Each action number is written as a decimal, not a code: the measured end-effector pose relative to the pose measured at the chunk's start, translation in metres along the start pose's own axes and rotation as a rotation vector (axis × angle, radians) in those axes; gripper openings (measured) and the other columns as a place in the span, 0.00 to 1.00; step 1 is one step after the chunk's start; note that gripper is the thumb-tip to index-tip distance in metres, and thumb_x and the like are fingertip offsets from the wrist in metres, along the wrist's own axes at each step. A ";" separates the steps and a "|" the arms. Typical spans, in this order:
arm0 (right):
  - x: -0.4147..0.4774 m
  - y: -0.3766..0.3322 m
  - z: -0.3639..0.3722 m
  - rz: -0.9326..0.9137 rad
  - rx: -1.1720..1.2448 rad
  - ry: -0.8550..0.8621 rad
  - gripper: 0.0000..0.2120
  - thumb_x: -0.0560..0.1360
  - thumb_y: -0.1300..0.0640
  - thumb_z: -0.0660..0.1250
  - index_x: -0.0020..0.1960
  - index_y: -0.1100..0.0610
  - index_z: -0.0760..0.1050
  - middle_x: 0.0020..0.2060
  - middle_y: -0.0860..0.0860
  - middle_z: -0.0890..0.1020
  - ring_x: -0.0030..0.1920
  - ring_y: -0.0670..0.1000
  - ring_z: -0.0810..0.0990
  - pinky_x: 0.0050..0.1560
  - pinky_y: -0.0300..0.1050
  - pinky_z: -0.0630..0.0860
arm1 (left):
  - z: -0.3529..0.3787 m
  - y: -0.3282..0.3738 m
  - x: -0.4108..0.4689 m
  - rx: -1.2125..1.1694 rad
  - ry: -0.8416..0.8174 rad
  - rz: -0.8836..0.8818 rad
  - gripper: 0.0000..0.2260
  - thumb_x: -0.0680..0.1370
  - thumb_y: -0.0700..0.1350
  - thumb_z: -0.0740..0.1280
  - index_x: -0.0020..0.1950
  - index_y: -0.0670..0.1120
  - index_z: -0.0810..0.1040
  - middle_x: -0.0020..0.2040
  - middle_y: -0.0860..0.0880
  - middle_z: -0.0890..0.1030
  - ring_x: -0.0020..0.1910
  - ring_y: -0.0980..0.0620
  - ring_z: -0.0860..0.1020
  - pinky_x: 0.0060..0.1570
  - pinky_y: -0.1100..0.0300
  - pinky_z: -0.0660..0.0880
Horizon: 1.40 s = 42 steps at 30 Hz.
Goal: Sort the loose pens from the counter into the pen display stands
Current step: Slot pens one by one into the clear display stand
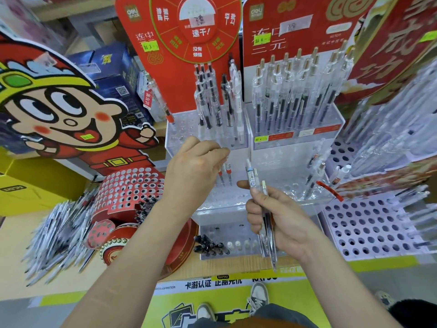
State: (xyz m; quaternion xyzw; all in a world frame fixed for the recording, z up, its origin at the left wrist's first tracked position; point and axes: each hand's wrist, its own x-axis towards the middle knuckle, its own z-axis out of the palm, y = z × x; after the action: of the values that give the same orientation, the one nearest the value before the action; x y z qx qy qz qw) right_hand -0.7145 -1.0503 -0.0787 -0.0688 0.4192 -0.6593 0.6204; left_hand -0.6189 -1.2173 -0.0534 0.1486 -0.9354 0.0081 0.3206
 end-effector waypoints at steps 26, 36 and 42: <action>-0.008 0.001 0.016 -0.119 -1.109 -0.099 0.08 0.81 0.52 0.61 0.45 0.54 0.70 0.28 0.45 0.69 0.25 0.43 0.66 0.30 0.44 0.65 | -0.069 0.013 -0.024 -0.991 -0.326 -0.812 0.08 0.68 0.45 0.72 0.44 0.43 0.83 0.38 0.45 0.81 0.38 0.53 0.76 0.39 0.62 0.76; -0.018 -0.006 -0.009 -0.121 -0.945 0.145 0.08 0.80 0.52 0.64 0.49 0.57 0.73 0.27 0.46 0.67 0.25 0.45 0.64 0.28 0.41 0.62 | -0.072 0.017 -0.013 -0.774 0.090 -0.887 0.07 0.70 0.39 0.75 0.47 0.43 0.83 0.35 0.48 0.83 0.32 0.51 0.81 0.37 0.62 0.79; -0.021 -0.015 -0.025 -0.092 -0.557 0.327 0.07 0.82 0.61 0.58 0.54 0.57 0.75 0.26 0.48 0.70 0.24 0.47 0.67 0.25 0.39 0.64 | -0.053 0.022 0.008 -0.426 0.099 -0.479 0.10 0.70 0.45 0.76 0.49 0.44 0.84 0.38 0.53 0.81 0.35 0.56 0.78 0.41 0.56 0.79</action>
State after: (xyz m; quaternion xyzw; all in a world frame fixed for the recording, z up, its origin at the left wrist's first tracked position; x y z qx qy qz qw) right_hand -0.7366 -1.0217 -0.0762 -0.1477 0.6740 -0.5489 0.4719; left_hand -0.5990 -1.1925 -0.0046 0.2933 -0.8379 -0.2564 0.3824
